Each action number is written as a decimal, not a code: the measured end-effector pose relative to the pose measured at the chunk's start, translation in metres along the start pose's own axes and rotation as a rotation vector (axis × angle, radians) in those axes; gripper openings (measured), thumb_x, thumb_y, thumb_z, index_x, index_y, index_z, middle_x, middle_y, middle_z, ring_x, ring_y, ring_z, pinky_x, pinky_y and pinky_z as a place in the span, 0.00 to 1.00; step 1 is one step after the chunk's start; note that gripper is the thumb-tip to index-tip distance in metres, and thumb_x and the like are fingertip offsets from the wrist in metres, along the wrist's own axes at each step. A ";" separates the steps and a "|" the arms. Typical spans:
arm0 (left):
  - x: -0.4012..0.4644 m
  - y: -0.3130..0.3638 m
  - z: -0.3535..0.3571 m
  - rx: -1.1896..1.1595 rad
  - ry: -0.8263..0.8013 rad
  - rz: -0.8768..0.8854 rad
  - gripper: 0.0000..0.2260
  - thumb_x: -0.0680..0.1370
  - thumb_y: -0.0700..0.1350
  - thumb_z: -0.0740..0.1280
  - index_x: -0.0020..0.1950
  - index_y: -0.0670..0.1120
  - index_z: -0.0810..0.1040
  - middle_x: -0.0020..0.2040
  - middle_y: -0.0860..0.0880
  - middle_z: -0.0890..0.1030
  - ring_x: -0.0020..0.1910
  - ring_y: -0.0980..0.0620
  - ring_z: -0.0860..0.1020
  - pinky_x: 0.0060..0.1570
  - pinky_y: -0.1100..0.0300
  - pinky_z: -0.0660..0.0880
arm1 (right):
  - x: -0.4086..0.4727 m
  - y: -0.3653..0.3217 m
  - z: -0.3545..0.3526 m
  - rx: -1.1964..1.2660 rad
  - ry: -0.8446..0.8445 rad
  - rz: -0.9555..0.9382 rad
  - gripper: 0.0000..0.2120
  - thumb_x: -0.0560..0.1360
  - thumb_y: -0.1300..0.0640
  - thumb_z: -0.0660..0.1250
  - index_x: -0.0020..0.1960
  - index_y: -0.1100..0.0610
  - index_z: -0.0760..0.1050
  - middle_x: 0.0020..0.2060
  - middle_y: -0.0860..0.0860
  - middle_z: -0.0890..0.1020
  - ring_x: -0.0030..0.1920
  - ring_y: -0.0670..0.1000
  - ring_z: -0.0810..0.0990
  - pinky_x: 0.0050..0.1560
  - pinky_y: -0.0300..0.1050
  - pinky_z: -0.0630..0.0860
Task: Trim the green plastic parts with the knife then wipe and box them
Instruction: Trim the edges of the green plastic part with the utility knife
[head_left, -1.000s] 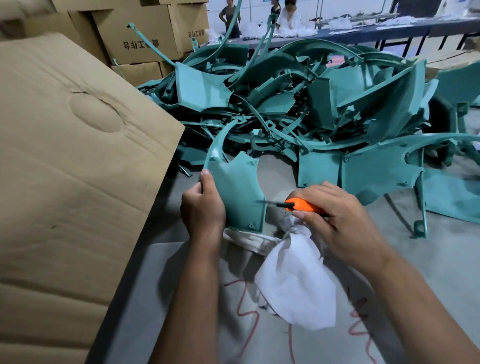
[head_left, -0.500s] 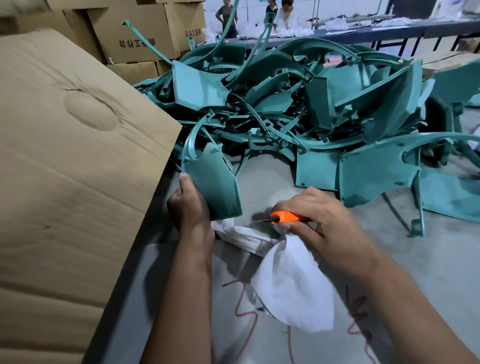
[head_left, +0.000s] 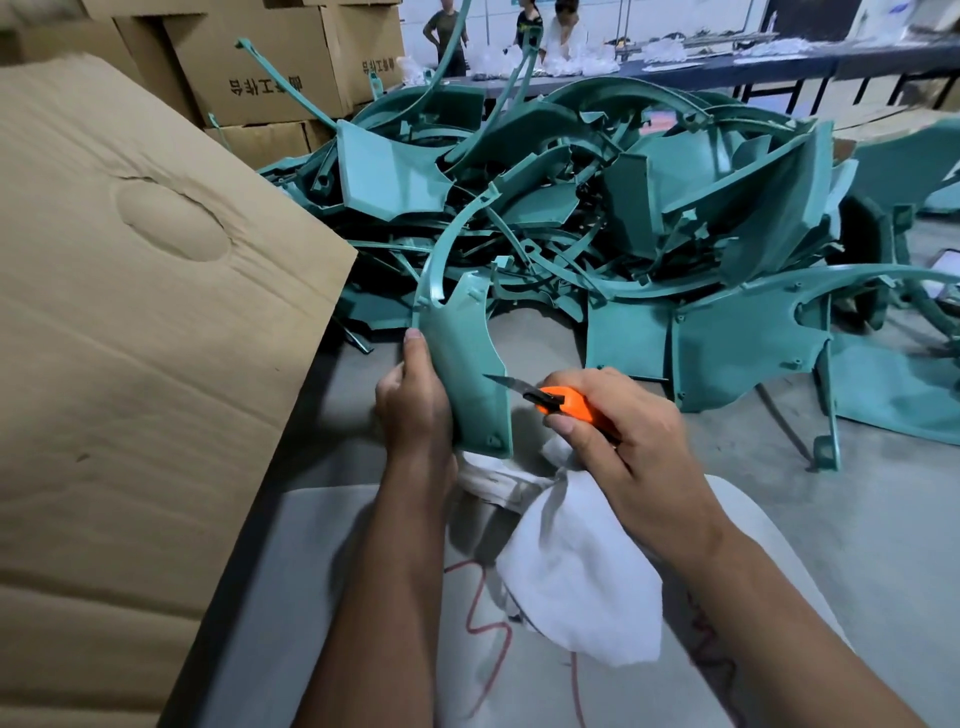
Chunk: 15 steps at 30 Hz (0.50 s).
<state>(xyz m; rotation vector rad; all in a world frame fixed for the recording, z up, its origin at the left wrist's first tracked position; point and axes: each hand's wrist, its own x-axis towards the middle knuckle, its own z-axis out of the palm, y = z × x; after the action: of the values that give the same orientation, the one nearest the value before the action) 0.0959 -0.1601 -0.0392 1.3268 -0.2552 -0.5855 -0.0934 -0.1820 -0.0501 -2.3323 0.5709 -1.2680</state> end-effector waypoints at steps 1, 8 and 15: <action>-0.001 -0.001 0.001 0.016 0.006 -0.011 0.20 0.81 0.59 0.65 0.47 0.43 0.83 0.46 0.44 0.85 0.43 0.47 0.83 0.41 0.57 0.79 | 0.000 0.001 0.000 -0.001 -0.001 -0.001 0.08 0.83 0.54 0.65 0.59 0.53 0.80 0.46 0.30 0.75 0.46 0.43 0.74 0.48 0.34 0.66; -0.005 0.004 -0.002 -0.102 -0.039 -0.201 0.21 0.82 0.57 0.63 0.50 0.39 0.80 0.34 0.47 0.72 0.23 0.52 0.71 0.21 0.70 0.65 | 0.001 0.003 0.000 -0.030 -0.059 -0.071 0.08 0.84 0.51 0.64 0.59 0.50 0.79 0.48 0.38 0.79 0.48 0.48 0.76 0.49 0.40 0.71; -0.007 0.010 -0.006 -0.104 -0.013 -0.261 0.19 0.83 0.59 0.60 0.40 0.47 0.69 0.31 0.47 0.66 0.15 0.55 0.64 0.18 0.70 0.58 | 0.002 -0.002 0.001 0.000 -0.113 -0.102 0.10 0.84 0.50 0.63 0.58 0.53 0.80 0.47 0.38 0.79 0.47 0.49 0.76 0.49 0.41 0.71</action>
<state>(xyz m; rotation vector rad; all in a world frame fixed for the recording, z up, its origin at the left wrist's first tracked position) 0.0958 -0.1501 -0.0301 1.2649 -0.0604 -0.8160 -0.0910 -0.1810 -0.0481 -2.4421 0.4205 -1.1708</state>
